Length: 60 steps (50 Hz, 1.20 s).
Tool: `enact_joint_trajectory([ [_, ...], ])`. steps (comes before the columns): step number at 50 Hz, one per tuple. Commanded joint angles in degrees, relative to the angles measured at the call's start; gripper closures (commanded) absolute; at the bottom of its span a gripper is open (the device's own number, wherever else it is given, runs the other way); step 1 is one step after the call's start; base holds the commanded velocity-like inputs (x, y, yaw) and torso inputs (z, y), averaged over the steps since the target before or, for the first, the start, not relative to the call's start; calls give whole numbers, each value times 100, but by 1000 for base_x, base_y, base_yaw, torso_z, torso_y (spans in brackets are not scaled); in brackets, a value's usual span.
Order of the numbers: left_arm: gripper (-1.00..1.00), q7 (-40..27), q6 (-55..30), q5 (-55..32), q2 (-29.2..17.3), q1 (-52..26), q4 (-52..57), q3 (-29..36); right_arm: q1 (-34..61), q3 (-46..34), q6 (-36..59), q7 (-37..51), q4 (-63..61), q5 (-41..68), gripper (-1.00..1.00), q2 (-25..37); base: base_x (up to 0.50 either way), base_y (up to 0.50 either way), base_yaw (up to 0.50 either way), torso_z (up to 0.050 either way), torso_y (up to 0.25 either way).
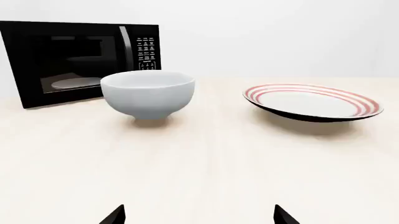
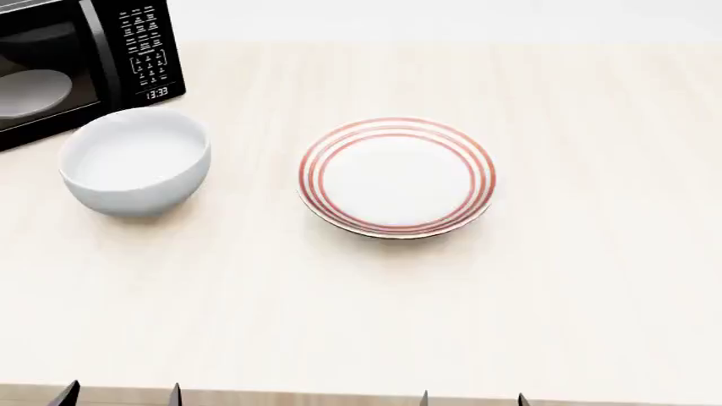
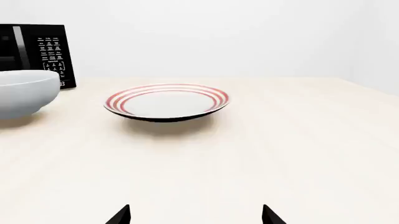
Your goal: Pick up the white bowl and put it on the plate.
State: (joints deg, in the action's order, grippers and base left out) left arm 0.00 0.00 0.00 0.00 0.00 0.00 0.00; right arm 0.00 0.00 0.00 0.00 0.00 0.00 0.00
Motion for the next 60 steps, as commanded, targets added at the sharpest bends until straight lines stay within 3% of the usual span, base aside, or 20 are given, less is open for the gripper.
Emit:
enact_joint_trajectory([
  [1,-100,-97,0,-79,-85,0,-21,136,-1,-101,-2,119,-14,98,-100,89,0,0,0,0,0],
  [16,-100,-461,-61,-103,-309,-26,51,438,-39,-355,-24,391,-97,373,-100,296,0,0,0,0,0],
  [17,-100,-749,-211,230,-553,414,913,342,93,-477,428,587,191,231,-100,406,0,0,0,0,0],
  [18,-100,-186,-59,180,-58,-19,50,135,-49,-72,1,107,-103,112,-100,42,0,0,0,0,0],
  [37,-100,-593,-164,103,-375,-18,89,522,-89,-426,-124,416,-189,431,-100,344,0,0,0,0,0],
  [41,-100,-442,-270,-201,-428,142,587,509,-235,-608,-120,574,-682,60,-100,452,0,0,0,0,0],
  [50,-100,-739,-817,324,-570,606,2311,750,-393,-801,697,669,-2349,-82,-100,524,0,0,0,0,0],
  [60,-100,-772,-1433,331,-685,774,3657,794,-442,-954,1613,786,-3758,-223,-100,594,0,0,0,0,0],
])
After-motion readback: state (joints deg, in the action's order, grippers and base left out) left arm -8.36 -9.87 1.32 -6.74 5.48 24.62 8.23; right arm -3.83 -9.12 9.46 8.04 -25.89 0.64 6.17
